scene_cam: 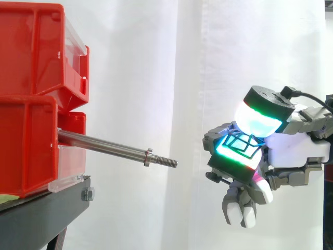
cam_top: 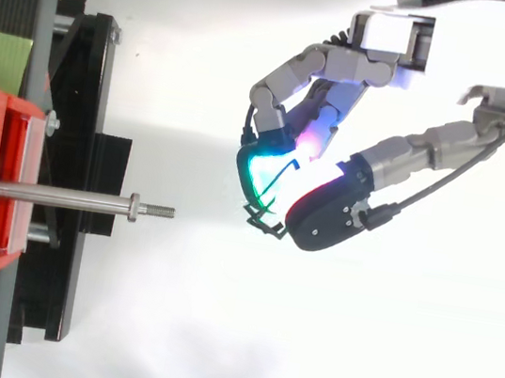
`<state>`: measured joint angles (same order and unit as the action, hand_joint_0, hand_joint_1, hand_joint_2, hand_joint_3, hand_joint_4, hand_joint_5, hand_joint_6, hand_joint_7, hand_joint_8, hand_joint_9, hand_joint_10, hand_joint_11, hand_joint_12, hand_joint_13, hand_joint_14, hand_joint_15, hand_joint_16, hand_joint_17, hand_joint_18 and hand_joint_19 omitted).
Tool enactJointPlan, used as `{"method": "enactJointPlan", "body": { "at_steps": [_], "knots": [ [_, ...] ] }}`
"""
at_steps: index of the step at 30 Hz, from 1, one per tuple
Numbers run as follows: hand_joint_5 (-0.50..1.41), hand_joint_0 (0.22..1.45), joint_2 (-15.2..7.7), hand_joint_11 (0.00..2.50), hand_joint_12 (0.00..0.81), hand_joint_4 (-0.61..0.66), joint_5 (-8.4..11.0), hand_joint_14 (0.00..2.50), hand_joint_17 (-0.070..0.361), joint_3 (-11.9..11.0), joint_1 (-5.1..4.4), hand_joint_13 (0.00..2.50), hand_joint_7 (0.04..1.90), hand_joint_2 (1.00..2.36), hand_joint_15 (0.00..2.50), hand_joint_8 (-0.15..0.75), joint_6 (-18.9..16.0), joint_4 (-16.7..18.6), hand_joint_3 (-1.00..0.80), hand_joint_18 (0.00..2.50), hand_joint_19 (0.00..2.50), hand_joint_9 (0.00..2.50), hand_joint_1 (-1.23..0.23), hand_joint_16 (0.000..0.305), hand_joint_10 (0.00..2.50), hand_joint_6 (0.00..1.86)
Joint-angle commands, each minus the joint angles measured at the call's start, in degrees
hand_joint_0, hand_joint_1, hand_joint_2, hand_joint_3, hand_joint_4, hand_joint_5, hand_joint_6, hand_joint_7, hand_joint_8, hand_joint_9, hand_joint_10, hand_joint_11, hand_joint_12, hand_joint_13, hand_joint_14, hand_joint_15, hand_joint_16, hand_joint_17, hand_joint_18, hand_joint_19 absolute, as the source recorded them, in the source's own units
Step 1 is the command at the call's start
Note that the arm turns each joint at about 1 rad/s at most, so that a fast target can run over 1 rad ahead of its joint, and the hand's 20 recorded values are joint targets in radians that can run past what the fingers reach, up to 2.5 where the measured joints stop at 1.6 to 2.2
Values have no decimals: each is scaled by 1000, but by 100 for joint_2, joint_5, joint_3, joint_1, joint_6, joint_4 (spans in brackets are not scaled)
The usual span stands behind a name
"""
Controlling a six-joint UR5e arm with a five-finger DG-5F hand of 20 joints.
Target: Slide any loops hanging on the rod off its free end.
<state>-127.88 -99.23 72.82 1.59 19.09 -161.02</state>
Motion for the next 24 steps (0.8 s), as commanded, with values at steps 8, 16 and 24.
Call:
{"method": "enactJointPlan", "body": {
  "at_steps": [8,16,24],
  "knots": [
    [-153,646,0,516,387,136,0,13,110,-4,8,780,1171,1014,354,324,-116,-62,-283,763,475,970,-806,49,16,911],
    [-171,716,0,555,379,82,0,12,106,-4,8,804,1087,1000,338,317,-239,-70,-500,798,451,982,-835,47,14,923],
    [-131,618,0,553,378,147,35,12,106,-4,-19,822,1201,1000,337,334,-257,-70,-500,810,473,1078,-678,47,15,906]
  ]
}}
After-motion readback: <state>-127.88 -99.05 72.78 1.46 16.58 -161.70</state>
